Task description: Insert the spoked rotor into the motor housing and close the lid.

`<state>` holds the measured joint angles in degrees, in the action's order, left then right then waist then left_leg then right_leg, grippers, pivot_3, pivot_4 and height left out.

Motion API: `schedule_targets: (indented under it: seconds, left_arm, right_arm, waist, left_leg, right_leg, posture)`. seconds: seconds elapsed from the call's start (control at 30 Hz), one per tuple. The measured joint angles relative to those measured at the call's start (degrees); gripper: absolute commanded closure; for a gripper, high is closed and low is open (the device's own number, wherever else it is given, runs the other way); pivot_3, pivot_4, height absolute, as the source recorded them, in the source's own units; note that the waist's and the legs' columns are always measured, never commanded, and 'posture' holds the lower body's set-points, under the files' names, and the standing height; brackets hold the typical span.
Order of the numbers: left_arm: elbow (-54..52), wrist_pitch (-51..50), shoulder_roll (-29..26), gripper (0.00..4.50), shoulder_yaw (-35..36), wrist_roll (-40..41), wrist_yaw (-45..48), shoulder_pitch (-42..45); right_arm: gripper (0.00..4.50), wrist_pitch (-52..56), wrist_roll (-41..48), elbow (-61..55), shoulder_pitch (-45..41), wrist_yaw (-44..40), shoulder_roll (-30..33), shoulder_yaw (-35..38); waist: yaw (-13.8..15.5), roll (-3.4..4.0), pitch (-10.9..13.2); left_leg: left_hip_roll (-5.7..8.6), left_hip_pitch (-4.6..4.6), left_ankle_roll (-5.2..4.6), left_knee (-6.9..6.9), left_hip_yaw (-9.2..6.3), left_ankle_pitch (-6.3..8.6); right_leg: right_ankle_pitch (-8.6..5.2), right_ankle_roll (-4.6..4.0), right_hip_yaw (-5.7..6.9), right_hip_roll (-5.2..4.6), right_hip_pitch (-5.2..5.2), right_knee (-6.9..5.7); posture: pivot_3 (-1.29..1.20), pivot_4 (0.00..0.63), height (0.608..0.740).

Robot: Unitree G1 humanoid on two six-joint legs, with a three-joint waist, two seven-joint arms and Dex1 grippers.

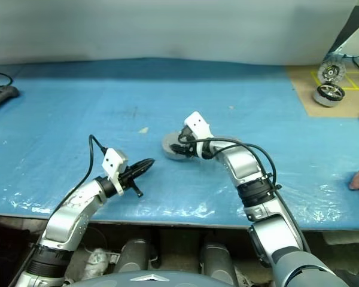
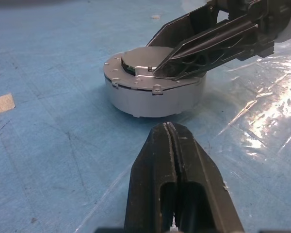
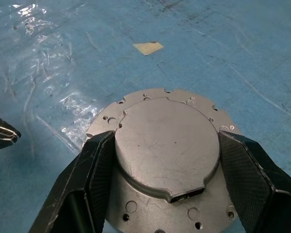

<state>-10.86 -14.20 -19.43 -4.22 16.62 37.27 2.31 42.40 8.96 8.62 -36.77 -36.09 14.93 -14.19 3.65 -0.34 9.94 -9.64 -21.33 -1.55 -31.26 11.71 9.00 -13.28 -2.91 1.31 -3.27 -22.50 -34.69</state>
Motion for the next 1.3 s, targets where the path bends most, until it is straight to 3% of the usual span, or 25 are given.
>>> schedule_targets:
  seconds: [0.27, 0.37, 0.6, 0.9, 1.2, 1.3]
  left_arm:
    - [0.0, 0.0, -0.1, 4.50, 0.0, 0.0, 0.2, -0.1]
    - [0.0, -0.1, -0.1, 4.50, 0.1, 0.1, 0.2, -0.4]
    - [0.1, 0.0, -0.2, 4.50, 0.7, 0.1, -0.1, 0.0]
    - [0.2, 0.1, -0.2, 4.50, 0.9, 0.1, 0.9, 0.6]
    - [-9.9, 0.0, 0.8, 4.50, -9.5, -0.6, 2.0, -5.9]
    - [-11.3, 0.0, 0.9, 4.50, -10.2, -1.6, 0.8, -6.1]
  right_arm:
    - [1.55, -4.3, -2.5, 1.8, 1.8, 1.3, 0.4, -2.4]
    - [1.55, -6.5, -2.9, 0.1, 3.9, 0.7, 2.4, -3.0]
    - [1.55, -7.8, -2.9, -4.9, 8.1, -3.0, 6.7, -3.4]
    - [1.55, -7.8, -1.8, -11.0, 11.1, -8.0, 11.5, -3.8]
    - [1.55, -7.0, -1.2, -11.7, 11.3, -8.6, 11.8, -3.2]
    - [1.55, -6.8, -1.2, -11.4, 11.2, -8.0, 11.5, -3.2]
  waist:
    - [0.1, -0.05, 0.0]
    - [0.5, 0.04, -0.2]
    - [1.4, -0.45, -1.1]
    - [1.8, -0.26, -1.4]
    - [1.8, -0.22, -1.4]
    - [1.8, -0.12, -1.4]
  left_leg:
    - [0.09, 1.16, 0.02, 0.08, -0.14, 0.02]
    - [0.13, 1.29, 0.02, 0.29, -0.23, 0.03]
    - [0.57, 1.30, -0.31, 0.30, -0.23, 0.48]
    - [0.51, 1.00, -0.04, 0.40, -0.22, 1.17]
    - [0.45, 0.77, -0.05, 0.40, -0.21, 1.25]
    - [0.36, 0.89, 0.00, 0.40, -0.21, 1.22]
  right_leg:
    - [-0.12, 0.19, 0.01, -0.04, 0.66, 0.28]
    - [-0.17, 0.28, 0.08, -0.04, 1.06, 0.97]
    - [-0.27, 0.46, -0.16, -0.29, 1.42, 1.33]
    - [-0.44, 0.09, -0.18, -0.21, 1.44, 1.21]
    - [-0.54, 0.09, -0.13, -0.22, 1.27, 1.25]
    - [-0.77, 0.48, -0.10, -0.15, 1.32, 1.21]
  posture:
    - [0.00, 0.150, 0.740]
    - [0.00, 0.150, 0.740]
    - [0.00, 0.150, 0.740]
    - [0.00, 0.150, 0.740]
    - [0.00, 0.150, 0.740]
    - [0.00, 0.150, 0.740]
